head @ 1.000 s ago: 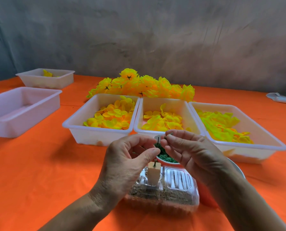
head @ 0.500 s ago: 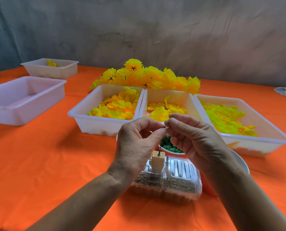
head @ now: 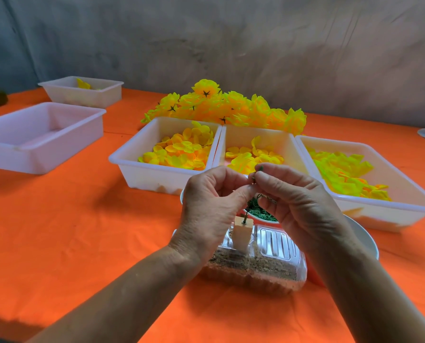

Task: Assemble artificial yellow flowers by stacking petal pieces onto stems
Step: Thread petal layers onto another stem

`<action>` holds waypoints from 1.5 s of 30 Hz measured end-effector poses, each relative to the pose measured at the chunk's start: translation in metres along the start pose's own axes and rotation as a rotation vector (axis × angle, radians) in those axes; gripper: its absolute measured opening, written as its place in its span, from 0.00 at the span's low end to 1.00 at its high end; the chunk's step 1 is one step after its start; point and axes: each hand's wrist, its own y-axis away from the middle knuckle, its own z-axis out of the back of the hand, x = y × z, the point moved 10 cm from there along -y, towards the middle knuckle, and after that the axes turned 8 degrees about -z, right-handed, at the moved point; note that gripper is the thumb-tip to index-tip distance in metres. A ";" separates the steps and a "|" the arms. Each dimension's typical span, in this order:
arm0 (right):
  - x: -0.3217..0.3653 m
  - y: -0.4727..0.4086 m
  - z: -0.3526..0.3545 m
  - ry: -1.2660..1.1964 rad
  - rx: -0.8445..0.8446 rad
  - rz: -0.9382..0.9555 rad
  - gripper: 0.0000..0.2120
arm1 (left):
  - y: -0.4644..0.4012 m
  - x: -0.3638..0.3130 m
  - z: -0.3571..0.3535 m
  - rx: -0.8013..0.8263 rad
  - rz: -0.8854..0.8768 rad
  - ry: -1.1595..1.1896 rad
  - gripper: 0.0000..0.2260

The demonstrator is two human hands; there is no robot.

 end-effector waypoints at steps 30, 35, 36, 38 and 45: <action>0.012 0.004 0.005 0.117 -0.019 0.142 0.07 | -0.001 -0.004 -0.001 0.010 -0.002 -0.070 0.05; 0.019 0.007 0.002 0.178 0.004 0.221 0.09 | -0.001 -0.005 -0.002 0.010 -0.009 -0.056 0.07; 0.022 0.008 0.001 0.201 0.009 0.254 0.08 | -0.001 -0.006 -0.002 0.011 -0.011 -0.053 0.07; 0.030 0.012 -0.003 0.260 0.019 0.337 0.06 | -0.001 -0.006 -0.002 0.014 -0.015 -0.049 0.05; 0.028 0.016 -0.009 0.470 0.014 0.436 0.12 | 0.003 0.008 -0.001 0.011 0.033 -0.075 0.05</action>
